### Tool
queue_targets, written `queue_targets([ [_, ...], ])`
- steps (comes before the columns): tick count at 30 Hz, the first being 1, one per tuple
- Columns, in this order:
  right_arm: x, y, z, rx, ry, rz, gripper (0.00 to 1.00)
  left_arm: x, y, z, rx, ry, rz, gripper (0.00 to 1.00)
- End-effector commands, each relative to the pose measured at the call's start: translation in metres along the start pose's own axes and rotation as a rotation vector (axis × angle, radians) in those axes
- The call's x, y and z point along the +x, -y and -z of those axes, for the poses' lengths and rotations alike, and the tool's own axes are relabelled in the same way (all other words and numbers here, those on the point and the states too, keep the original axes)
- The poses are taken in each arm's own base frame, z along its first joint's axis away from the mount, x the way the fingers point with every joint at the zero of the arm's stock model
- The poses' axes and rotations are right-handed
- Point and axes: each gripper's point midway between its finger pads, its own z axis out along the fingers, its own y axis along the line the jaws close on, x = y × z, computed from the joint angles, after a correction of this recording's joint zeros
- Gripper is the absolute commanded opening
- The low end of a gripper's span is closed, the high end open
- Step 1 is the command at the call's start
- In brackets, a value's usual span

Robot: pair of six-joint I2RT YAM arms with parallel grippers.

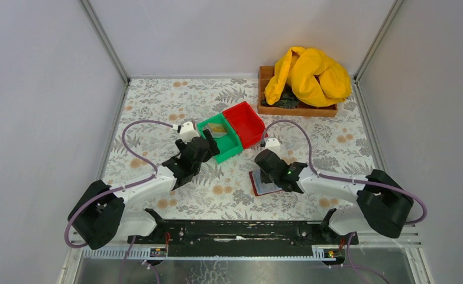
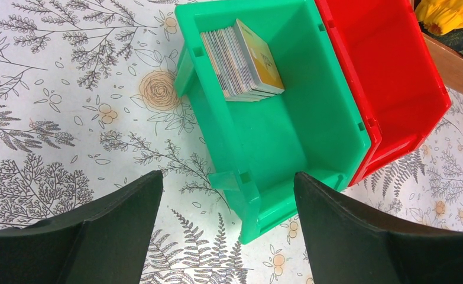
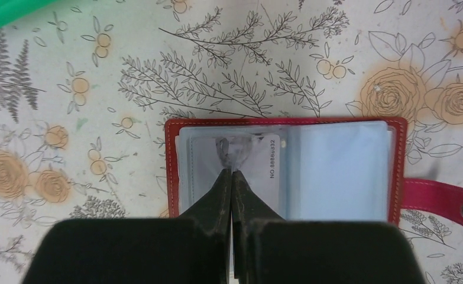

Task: Take the credit cards out of the card holder

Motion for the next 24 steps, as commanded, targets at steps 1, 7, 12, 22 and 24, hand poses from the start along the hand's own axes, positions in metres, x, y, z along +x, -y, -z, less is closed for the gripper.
queue_targets([
  [1,-0.021,-0.012,0.017,-0.085,0.086,-0.034,0.0,-0.019,0.021,-0.001,0.063,0.05,0.023,0.88],
  [7,-0.026,-0.018,0.03,-0.156,0.125,-0.064,0.0,-0.013,0.047,0.004,0.207,0.008,0.017,0.88],
  [12,-0.024,-0.012,0.032,-0.159,0.13,-0.071,0.0,0.01,0.081,0.011,0.362,-0.119,0.032,0.81],
  [22,-0.015,-0.015,0.028,-0.145,0.05,0.044,0.49,0.04,0.087,0.036,0.352,-0.183,0.034,0.74],
  [24,-0.012,-0.02,0.027,-0.152,0.043,0.069,0.51,0.03,0.085,0.041,0.352,-0.153,0.013,0.74],
])
